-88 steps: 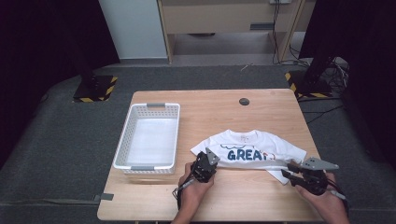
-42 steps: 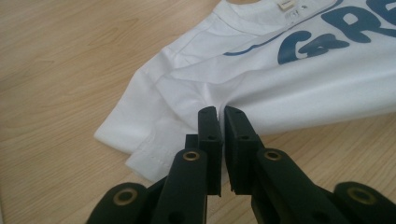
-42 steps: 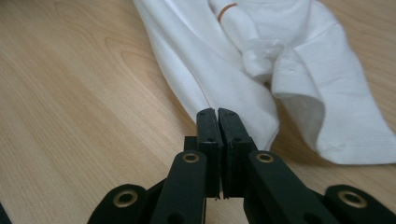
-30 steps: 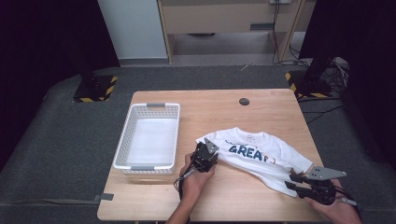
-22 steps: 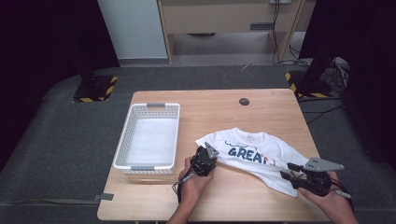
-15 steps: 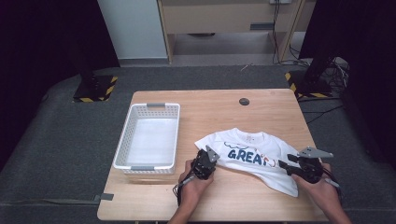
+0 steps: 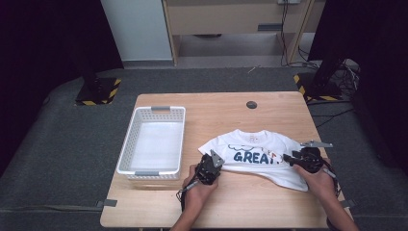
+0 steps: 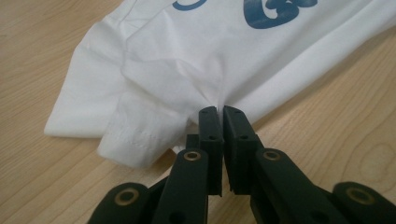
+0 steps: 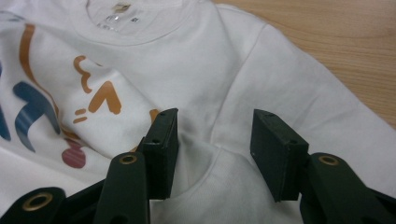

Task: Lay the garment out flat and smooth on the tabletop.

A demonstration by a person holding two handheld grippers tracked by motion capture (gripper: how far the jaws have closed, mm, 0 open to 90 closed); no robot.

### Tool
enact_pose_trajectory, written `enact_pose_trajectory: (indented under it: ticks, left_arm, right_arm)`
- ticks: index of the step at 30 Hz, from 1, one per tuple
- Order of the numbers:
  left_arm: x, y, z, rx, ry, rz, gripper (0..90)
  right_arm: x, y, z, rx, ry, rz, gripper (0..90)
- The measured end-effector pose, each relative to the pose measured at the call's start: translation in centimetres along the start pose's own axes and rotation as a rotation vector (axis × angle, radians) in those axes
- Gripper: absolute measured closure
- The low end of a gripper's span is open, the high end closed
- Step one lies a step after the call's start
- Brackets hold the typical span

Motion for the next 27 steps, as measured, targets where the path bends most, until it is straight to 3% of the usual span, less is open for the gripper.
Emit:
enact_pose_trajectory:
  ticks: [6, 10, 14, 17, 27]
  left_arm:
    - [0.7, -0.1, 0.1, -0.005, -0.013, -0.001, 87.5]
    - [0.6, 0.0, 0.4, 0.003, -0.013, 0.0, 87.6]
    - [0.2, 0.1, 0.4, 0.006, -0.005, -0.004, 87.5]
    - [0.2, 0.1, 0.5, 0.004, -0.009, -0.003, 87.5]
    - [0.2, 0.1, 0.5, -0.002, -0.016, 0.002, 87.4]
  right_arm:
    - [-1.3, 0.5, -0.5, 0.005, 0.059, -0.025, 52.3]
    - [-1.6, 0.6, -0.8, 0.014, 0.061, -0.017, 51.2]
    - [-1.0, 0.3, -1.3, -0.018, 0.034, -0.018, 50.6]
    - [-0.6, 0.3, -1.7, -0.038, 0.007, 0.009, 45.7]
    - [-0.1, 2.7, -2.2, -0.006, -0.001, 0.061, 40.7]
Point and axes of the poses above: each handheld gripper's, and its own axes: y roughly forward along the jaws, z roughly out of its underside, x roughly to its left, the point moved 2 cm from there along y, roughly forward along the jaws, and after that the axes turned 6 degrees about z, right-handed, at the moved point
